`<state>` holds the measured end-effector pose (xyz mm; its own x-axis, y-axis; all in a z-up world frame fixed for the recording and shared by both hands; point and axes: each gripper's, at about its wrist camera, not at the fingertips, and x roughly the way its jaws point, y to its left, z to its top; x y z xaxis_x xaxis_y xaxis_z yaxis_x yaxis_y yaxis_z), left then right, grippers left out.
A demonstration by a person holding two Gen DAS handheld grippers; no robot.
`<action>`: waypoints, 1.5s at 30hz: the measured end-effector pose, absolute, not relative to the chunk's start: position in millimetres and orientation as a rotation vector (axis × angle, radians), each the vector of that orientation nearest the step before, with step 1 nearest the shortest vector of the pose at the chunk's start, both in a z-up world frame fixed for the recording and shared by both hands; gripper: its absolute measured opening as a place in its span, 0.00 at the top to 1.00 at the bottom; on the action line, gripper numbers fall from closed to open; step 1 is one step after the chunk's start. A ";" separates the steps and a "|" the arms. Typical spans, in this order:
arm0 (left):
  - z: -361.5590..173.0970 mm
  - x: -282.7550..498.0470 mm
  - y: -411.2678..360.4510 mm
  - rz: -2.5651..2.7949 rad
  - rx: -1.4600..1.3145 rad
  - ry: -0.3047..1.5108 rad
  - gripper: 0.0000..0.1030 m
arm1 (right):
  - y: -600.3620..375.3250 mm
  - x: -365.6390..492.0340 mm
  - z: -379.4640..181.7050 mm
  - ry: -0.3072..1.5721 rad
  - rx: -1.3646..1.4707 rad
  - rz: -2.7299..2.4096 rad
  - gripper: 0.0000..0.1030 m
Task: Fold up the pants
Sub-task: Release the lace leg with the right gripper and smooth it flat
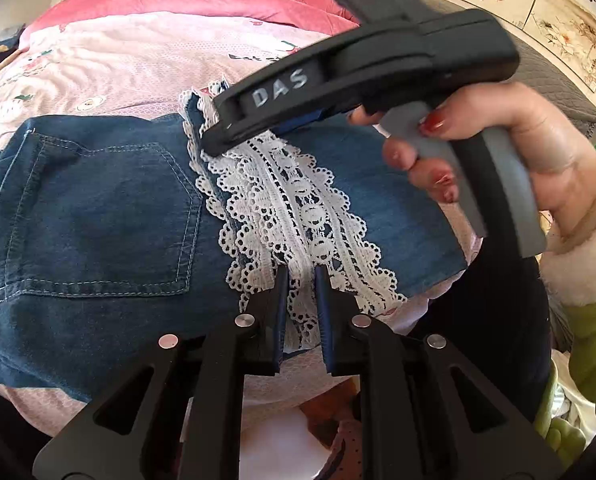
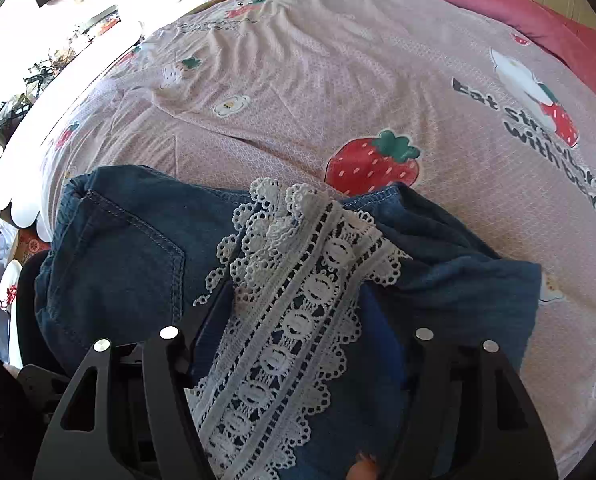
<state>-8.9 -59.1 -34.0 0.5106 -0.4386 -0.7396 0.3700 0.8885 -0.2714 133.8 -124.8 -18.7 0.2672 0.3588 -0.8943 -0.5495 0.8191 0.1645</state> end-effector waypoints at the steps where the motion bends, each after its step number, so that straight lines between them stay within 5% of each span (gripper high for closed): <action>1: -34.1 -8.6 -58.9 -0.488 -0.085 0.914 0.90 | -124.3 134.1 -19.0 1.148 -0.191 0.620 0.32; 8: -30.1 -11.2 -52.4 -0.503 -0.115 0.916 0.82 | -142.2 131.5 -0.4 1.125 -0.084 0.635 0.32; 11: -25.5 -14.2 -47.0 -0.474 -0.106 0.907 0.53 | -154.4 130.8 12.6 1.094 -0.053 0.623 0.31; 24: -20.0 -35.2 -26.3 -0.471 -0.126 0.902 0.52 | -198.2 123.7 36.7 1.052 0.011 0.580 0.20; 33: 10.7 -52.3 26.4 -0.295 -0.165 0.834 0.14 | -166.1 113.3 43.7 1.013 -0.072 0.647 0.11; 45: -6.6 -52.1 101.6 -0.143 -0.447 0.889 0.09 | -41.9 109.4 48.9 1.002 -0.274 0.899 0.07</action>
<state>-52.1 101.6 -6.6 0.6274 -0.3027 -0.7174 -0.0623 0.8989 -0.4338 109.4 -41.9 48.9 0.2277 0.5246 -0.8203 -0.7585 0.6238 0.1884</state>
